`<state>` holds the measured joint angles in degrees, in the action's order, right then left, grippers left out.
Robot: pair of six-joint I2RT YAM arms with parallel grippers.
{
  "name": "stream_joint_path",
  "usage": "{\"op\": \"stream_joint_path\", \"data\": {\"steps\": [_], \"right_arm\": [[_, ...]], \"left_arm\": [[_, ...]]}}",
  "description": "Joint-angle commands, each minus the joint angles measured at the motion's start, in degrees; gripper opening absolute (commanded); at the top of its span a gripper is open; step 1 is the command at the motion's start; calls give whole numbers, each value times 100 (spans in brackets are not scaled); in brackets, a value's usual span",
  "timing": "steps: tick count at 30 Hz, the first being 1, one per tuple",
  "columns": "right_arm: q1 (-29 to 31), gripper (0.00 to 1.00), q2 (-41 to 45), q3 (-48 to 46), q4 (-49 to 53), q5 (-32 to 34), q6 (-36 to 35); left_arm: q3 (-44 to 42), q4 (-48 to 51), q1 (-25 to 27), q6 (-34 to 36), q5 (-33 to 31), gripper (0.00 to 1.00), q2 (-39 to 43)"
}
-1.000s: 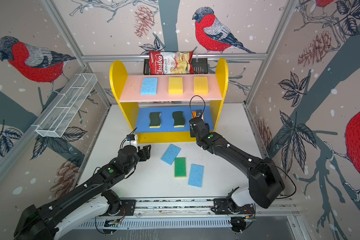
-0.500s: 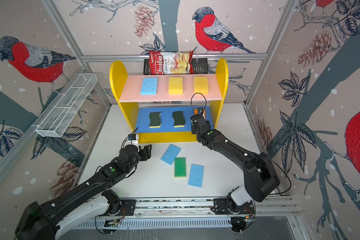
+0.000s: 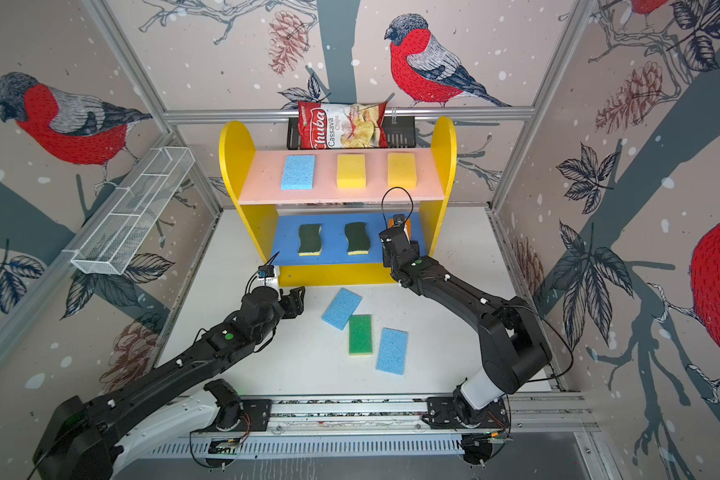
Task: Place and organize the cleaning sponges onto the shelf
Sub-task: 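Move the orange sponge onto the blue shelf beside the green pads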
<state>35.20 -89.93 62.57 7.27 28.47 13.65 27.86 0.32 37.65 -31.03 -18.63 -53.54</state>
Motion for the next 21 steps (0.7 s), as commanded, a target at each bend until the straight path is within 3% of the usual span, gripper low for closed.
{"op": "stream_joint_path", "data": {"steps": [1,21], "right_arm": [[-18,60,-51,63,-45,130,-38],[-92,63,-288,102,-135,168,-98]], "left_arm": [[43,-228,-3,88,-79,73,-51],[18,-357,-3,53,-50,73,-280]]}}
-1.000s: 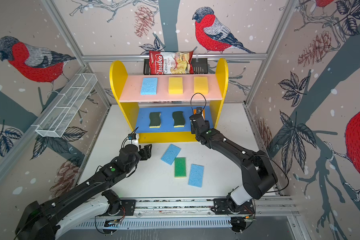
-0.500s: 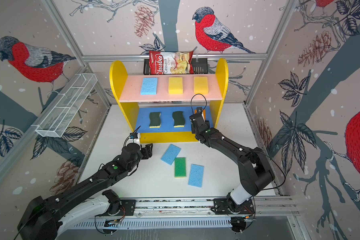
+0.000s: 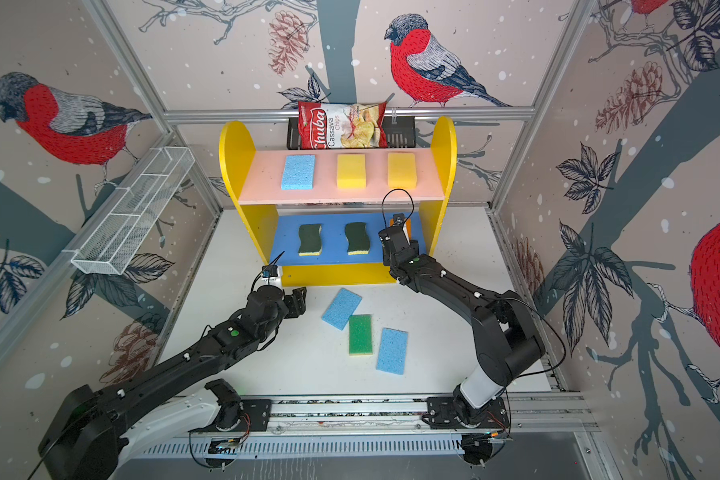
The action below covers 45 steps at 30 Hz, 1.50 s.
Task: Place and organize the cleaning sponges onto the shelf
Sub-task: 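Move the orange sponge onto the blue shelf beside the green pads, then lower the orange sponge onto the blue shelf and open the right gripper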
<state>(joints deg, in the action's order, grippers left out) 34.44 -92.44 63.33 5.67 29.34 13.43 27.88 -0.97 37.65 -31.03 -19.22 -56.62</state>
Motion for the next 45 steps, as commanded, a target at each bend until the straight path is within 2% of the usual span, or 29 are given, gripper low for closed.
{"op": "stream_joint_path", "data": {"steps": [1,24,34,45], "right_arm": [[-20,63,-36,28,37,81,-69],[63,78,279,-1,193,108,-37],[63,85,152,52,286,170,56],[-42,85,-28,143,381,144,160]], "left_arm": [[7,-220,-3,46,15,73,37],[-20,-114,-3,-55,15,73,228],[-28,9,-3,-53,-11,73,358],[9,22,-5,-19,-39,73,328]]}}
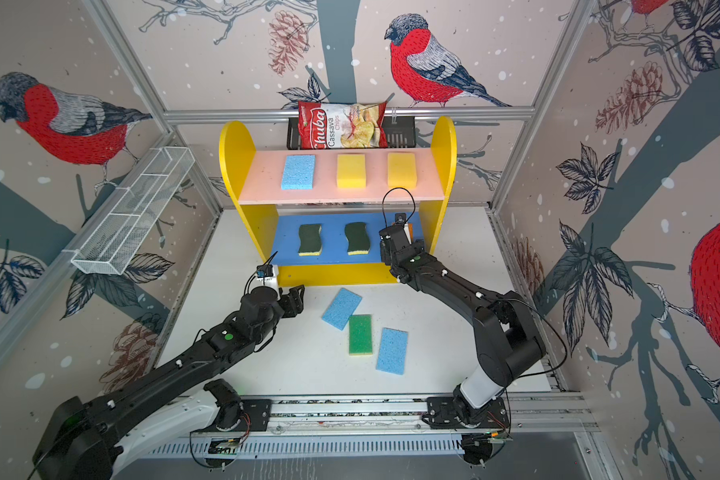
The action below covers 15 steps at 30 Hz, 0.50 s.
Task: Place and organize the cleaning sponges onto the shelf
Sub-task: 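Lower the orange sponge onto the blue shelf and open the right gripper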
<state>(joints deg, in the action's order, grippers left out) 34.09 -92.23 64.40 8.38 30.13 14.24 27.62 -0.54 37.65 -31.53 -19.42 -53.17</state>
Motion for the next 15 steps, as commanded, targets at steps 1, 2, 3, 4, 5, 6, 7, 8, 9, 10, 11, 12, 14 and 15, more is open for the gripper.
{"op": "stream_joint_path", "data": {"steps": [1,2,3,4,5,6,7,8,9,10,11,12,14,15], "right_arm": [[-3,84,-58,30,112,62,87],[-15,84,-69,26,102,31,83],[-24,84,-75,20,96,25,93],[-25,83,-73,12,96,11,95],[-42,83,-74,1,86,-17,88],[-50,81,-68,-15,82,-38,88],[-58,80,-59,-32,60,-79,79],[-68,79,-51,-49,46,-122,83],[-73,78,-44,-66,39,-151,86],[-86,77,-31,-83,30,-169,86],[-86,76,-26,-103,14,-193,72],[-86,74,-16,-125,4,-216,51],[-84,73,15,-164,-27,-283,24],[-86,73,28,-179,-32,-313,2]], "left_arm": [[50,-23,-5,33,-20,73,-26],[47,-24,-3,26,-9,73,-31],[61,-30,-5,32,-9,73,-45],[60,-27,-4,31,-5,73,-45],[68,-34,-3,31,-2,73,-46],[68,-34,-3,33,-5,73,-51],[69,-34,-3,32,-1,73,-53],[72,-22,-3,33,-5,73,-53],[82,-13,-3,20,-9,73,-46],[77,-9,-3,15,-9,73,-45],[79,5,-8,12,-11,73,-45],[69,7,-3,7,-11,73,-36],[71,22,-3,0,-24,73,-27],[76,27,-3,-3,-19,73,-18]]}}
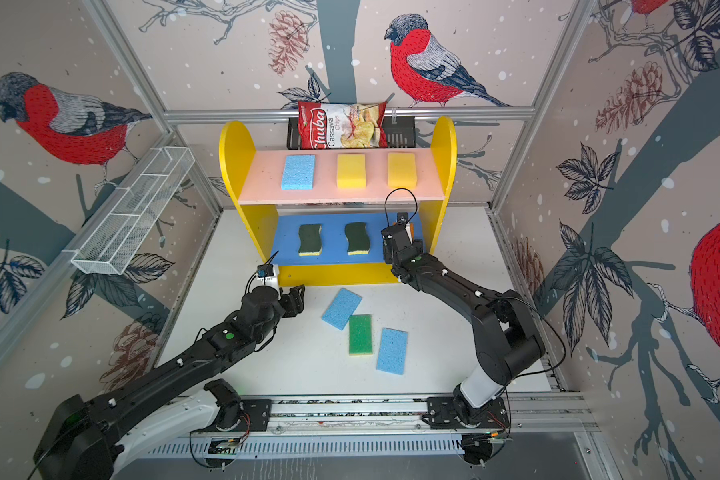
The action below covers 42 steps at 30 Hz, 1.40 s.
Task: Place and organize the cleaning sponges onto the shelf
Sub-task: 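Lower the orange sponge onto the blue shelf and open the right gripper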
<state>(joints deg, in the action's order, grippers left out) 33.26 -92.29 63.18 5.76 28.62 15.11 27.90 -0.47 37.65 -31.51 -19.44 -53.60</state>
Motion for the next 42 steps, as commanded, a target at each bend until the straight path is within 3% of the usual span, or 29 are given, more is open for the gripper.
{"op": "stream_joint_path", "data": {"steps": [1,28,42], "right_arm": [[-3,73,58,-73,218,-215,-119],[47,72,-35,19,138,-247,-325],[85,87,198,36,160,-194,-325]], "left_arm": [[49,21,-3,-12,-23,73,33],[-14,29,-3,-49,-16,73,69],[0,27,-3,-65,11,73,60]]}}
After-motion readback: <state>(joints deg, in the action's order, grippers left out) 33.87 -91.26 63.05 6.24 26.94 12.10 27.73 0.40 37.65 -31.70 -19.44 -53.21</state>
